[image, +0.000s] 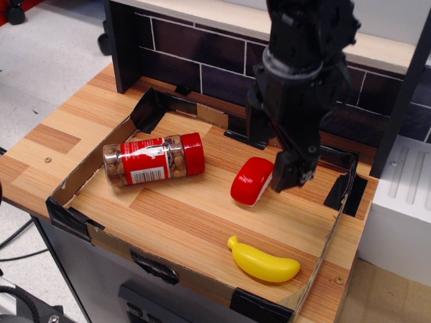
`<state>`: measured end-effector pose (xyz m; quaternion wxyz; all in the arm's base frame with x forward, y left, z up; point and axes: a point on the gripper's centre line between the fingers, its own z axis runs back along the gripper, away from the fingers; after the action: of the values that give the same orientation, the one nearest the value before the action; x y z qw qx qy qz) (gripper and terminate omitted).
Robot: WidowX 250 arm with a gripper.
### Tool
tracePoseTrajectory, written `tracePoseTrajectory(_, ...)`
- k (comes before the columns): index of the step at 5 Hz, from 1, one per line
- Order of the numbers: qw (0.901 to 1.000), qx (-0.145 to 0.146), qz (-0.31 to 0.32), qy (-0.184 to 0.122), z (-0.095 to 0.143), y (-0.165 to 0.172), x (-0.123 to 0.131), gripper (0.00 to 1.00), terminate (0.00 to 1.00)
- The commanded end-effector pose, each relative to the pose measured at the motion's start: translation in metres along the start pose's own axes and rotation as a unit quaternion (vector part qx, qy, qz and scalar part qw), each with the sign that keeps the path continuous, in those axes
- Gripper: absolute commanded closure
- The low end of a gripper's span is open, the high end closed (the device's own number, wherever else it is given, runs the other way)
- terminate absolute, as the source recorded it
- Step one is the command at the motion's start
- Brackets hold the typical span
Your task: Upright basil bottle
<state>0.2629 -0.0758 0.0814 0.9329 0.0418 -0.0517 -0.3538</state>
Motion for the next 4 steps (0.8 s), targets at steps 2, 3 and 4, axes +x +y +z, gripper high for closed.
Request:
tracePoseTrajectory(2, 0.9990, 0.034, -0.006, -0.028, -0.002, 0.076, -0.039, 0.00, 0.00)
tracePoseTrajectory(3, 0.9987, 0.043, 0.008, -0.028, -0.012, 0.092, -0.040, 0.00, 0.00)
tracePoseTrajectory(4, 0.9997, 0.021, 0.008, -0.012, -0.026, 0.099, -0.038, 0.00, 0.00)
